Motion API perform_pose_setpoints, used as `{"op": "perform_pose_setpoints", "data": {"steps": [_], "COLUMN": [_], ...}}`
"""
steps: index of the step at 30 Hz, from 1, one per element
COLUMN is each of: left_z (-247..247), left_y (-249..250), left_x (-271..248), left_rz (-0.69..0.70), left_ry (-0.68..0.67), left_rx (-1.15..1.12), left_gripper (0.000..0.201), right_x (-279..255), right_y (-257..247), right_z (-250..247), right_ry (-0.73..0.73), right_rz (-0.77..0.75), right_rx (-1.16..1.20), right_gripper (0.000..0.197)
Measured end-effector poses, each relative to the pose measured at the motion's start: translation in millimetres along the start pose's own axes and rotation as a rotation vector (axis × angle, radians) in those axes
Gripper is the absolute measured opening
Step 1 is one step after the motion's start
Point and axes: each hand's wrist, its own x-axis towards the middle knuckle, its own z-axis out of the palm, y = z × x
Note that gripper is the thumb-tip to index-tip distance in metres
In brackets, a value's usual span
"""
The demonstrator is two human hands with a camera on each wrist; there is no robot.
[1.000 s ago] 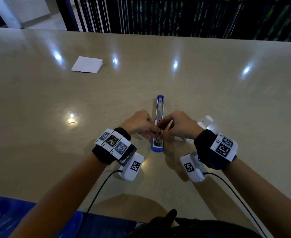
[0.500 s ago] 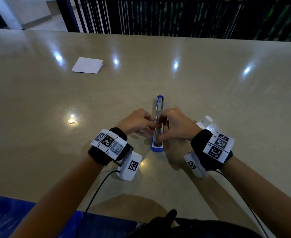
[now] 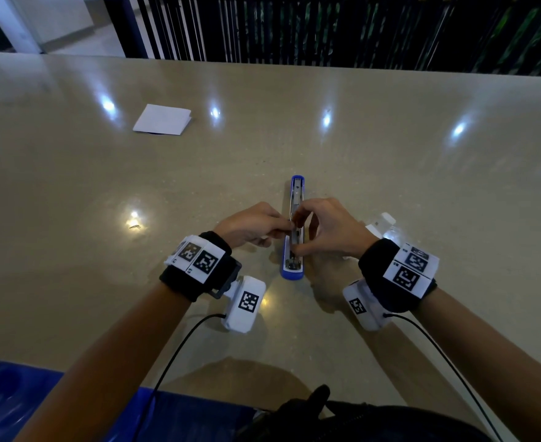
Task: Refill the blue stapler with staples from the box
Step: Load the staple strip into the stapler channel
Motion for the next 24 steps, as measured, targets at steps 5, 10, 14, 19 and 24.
{"op": "perform_pose_setpoints", "data": {"steps": [5,10,14,19,24], "left_z": [0.6,-4.8,-7.4,-5.6,-3.5], "left_y": [-0.4,1.0,-0.4,-5.1,-8.5], "left_x": [2.9,1.6,1.2,0.7,-0.3], "left_rz": [-0.017,-0.018,-0.016,0.012,0.085], "left_ry": [-0.048,-0.105,-0.131,-0.104,0.001], "left_rx": [-0.075,-0.051,-0.051,-0.046,0.059], "left_gripper": [0.021,0.022,0.022,0.02,0.008], "right_x": [1.4,0.4,-3.6,-4.8,-2.7], "right_y": [0.8,-1.3,-2.2,1.1,1.3], "right_z": [-1.7,-5.8,-9.3,-8.7,-4.8], "right_ry": [0.024,0.009,0.001,0.0,0.008], "right_rz": [-0.03,-0.056,-0.03,0.031,0.11], "right_rx": [0.003,0.008,0.055,0.11,0.065], "right_gripper": [0.047,0.047,0.05,0.052,0.055]}}
